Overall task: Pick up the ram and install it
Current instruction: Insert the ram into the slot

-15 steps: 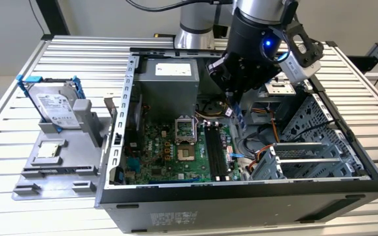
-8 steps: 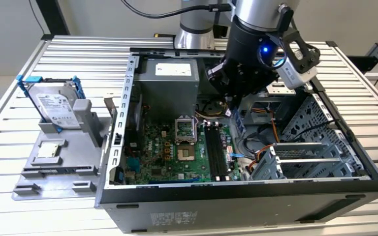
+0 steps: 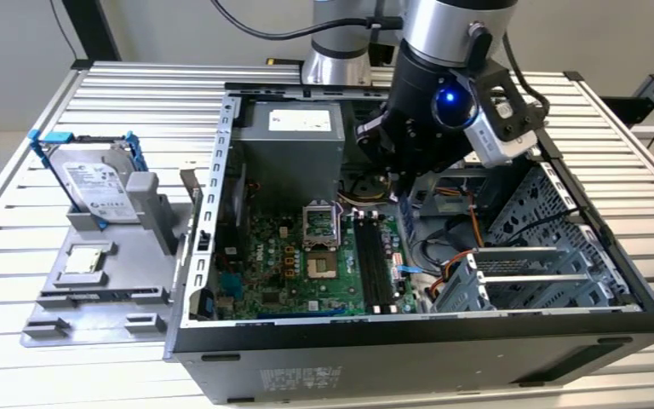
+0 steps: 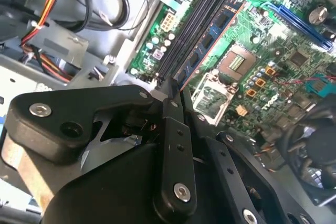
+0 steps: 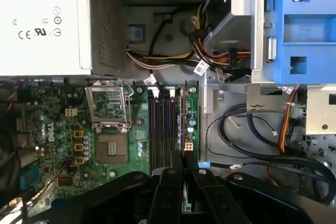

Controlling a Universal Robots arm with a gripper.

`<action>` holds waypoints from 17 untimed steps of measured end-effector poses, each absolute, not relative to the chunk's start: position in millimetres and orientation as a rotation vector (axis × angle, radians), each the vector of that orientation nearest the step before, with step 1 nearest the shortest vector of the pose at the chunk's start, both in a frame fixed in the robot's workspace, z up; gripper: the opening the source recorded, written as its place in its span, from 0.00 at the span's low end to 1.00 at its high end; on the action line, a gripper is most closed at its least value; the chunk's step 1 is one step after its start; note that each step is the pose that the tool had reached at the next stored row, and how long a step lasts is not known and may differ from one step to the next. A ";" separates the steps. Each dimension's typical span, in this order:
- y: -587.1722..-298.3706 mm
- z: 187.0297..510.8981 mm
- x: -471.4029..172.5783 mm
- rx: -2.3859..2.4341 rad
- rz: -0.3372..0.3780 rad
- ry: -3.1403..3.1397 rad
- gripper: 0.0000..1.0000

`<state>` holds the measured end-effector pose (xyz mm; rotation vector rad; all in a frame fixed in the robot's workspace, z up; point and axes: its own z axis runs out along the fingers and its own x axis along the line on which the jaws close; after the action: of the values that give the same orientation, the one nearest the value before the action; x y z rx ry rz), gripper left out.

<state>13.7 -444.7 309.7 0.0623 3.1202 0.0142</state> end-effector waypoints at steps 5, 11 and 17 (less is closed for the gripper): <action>-444.8 301.0 7.4 0.081 0.012 3.120 0.00; -444.8 292.2 5.1 0.098 0.012 3.123 0.00; -444.8 292.2 5.0 0.099 0.011 3.127 0.00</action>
<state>5.0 -444.8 292.2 0.0990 3.1266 0.0114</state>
